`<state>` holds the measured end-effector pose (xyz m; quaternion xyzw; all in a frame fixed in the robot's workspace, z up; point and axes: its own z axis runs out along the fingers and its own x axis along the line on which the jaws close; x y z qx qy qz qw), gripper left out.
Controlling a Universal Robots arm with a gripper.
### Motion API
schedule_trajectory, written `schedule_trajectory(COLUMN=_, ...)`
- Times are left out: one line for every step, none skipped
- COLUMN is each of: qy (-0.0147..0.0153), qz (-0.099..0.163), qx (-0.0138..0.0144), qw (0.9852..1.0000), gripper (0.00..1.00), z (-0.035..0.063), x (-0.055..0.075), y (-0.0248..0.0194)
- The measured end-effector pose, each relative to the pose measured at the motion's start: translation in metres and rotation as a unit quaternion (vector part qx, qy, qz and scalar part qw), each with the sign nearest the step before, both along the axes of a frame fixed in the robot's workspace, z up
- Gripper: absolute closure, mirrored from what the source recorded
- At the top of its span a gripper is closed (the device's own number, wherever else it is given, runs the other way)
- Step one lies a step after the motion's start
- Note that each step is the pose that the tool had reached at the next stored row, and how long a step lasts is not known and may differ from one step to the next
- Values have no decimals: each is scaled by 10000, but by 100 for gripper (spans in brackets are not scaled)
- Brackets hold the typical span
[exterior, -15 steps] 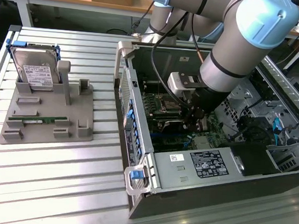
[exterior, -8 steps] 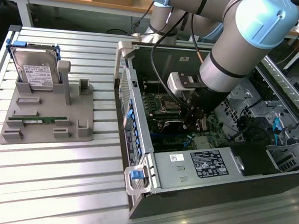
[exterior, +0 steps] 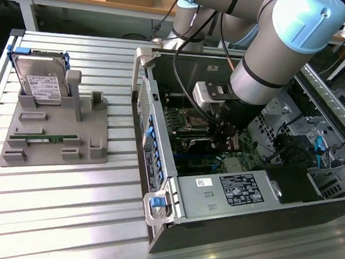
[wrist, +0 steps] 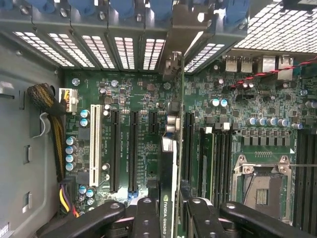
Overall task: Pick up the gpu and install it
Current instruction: 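Insert the gpu into the slot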
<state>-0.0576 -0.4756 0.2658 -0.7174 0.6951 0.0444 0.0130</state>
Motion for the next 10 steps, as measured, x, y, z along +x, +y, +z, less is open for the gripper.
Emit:
schedule_trajectory(qy=-4, qz=1, qx=0, qw=10000, gripper=73, z=14, x=-1, y=0)
schedule_trajectory(qy=-4, qz=1, qx=1, qw=10000, gripper=73, z=13, x=0, y=0)
schedule_trajectory(qy=-4, qz=1, qx=-1, qw=10000, gripper=73, z=16, x=-1, y=0)
schedule_trajectory(qy=-3, qz=1, qx=-3, qw=10000, gripper=73, z=12, x=-1, y=2)
schedule_trajectory(qy=-1, qz=1, qx=-4, qw=10000, gripper=73, z=-6, x=-1, y=24)
schedule_trajectory(qy=-2, qz=2, qx=-3, qw=10000, gripper=73, z=-22, x=0, y=36)
schedule_trajectory(qy=-2, qz=1, qx=-14, qw=10000, gripper=73, z=-28, x=-1, y=37)
schedule_trajectory(qy=-2, qz=1, qx=-30, qw=10000, gripper=73, z=-33, x=-1, y=37)
schedule_trajectory(qy=-2, qz=1, qx=-40, qw=10000, gripper=73, z=-35, x=-1, y=37)
schedule_trajectory(qy=-2, qz=1, qx=-60, qw=10000, gripper=73, z=-38, x=-1, y=37)
